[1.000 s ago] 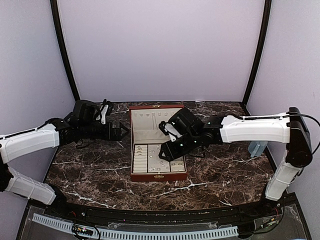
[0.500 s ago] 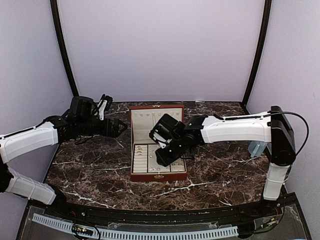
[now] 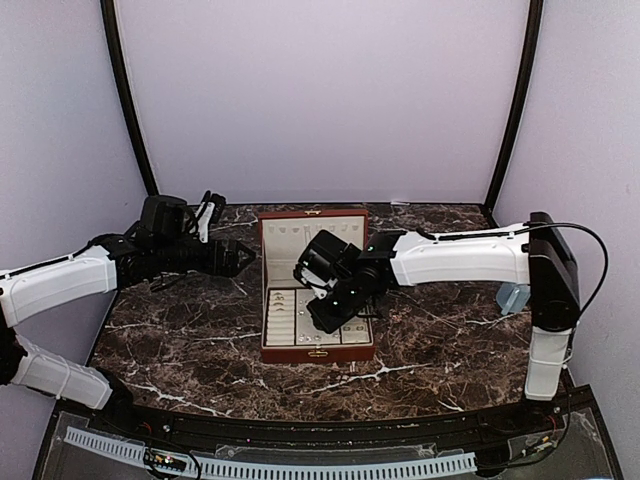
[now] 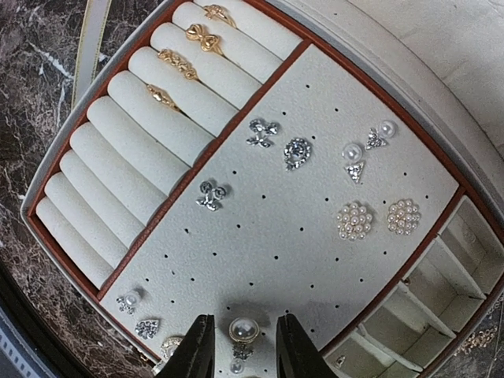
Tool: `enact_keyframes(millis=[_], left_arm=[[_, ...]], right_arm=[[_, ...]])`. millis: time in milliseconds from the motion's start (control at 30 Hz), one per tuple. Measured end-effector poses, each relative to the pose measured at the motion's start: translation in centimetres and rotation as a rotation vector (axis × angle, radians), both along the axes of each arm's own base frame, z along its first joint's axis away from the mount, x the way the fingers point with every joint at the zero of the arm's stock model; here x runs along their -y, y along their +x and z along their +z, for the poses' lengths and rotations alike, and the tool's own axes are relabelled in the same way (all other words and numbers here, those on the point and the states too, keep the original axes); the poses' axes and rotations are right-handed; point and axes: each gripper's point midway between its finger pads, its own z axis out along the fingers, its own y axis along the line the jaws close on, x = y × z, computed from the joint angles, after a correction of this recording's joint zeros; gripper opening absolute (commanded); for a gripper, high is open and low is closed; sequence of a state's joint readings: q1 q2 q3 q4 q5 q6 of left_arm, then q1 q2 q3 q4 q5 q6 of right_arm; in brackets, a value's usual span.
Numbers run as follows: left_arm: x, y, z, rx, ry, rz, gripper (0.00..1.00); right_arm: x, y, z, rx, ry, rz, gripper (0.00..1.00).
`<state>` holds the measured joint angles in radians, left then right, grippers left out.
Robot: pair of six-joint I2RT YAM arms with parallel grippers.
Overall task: Organize the mixed jewelry
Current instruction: Pick up the earring from the earring holder.
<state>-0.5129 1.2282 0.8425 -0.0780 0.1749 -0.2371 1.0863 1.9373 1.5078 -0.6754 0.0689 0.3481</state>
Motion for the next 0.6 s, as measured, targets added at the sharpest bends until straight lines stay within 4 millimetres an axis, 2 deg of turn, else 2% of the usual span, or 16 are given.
enact_keyframes(millis=[200, 600], left_arm=[[-0.06, 0.04, -0.01, 0.001, 0.0, 0.002, 0.99], [-0.15, 0.09, -0.07, 0.0, 0.001, 0.004, 0.98]], right_arm=[[-0.19, 0.17, -0.58, -0.001, -0.022, 0.011, 0.23], [0.04, 0.4, -0.54, 0.012, -0.039, 0.009, 0.09]])
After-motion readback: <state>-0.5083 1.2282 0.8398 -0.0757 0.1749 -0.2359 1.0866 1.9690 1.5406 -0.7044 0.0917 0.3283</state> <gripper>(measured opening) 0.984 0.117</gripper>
